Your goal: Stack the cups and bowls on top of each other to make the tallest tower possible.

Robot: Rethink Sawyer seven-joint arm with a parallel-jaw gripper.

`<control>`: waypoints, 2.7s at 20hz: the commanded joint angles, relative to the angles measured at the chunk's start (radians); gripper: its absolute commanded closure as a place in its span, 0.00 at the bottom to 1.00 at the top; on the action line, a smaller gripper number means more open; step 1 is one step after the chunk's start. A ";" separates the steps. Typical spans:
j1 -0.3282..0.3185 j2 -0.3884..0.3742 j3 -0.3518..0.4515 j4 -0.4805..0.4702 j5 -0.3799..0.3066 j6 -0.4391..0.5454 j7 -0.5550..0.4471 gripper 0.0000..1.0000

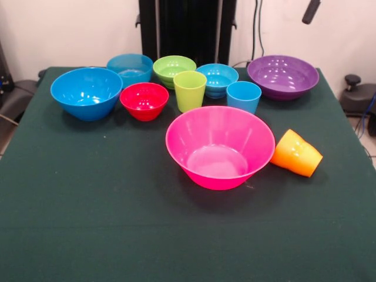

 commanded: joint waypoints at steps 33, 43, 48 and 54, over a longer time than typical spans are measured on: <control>-0.354 0.149 0.453 -0.042 -0.325 -0.119 -0.213 0.00; -0.373 0.151 0.477 -0.047 -0.336 -0.120 -0.218 0.00; -0.437 0.082 0.570 0.048 -0.341 -0.116 -0.299 0.00; -0.497 0.031 0.644 0.122 -0.393 -0.107 -0.342 0.00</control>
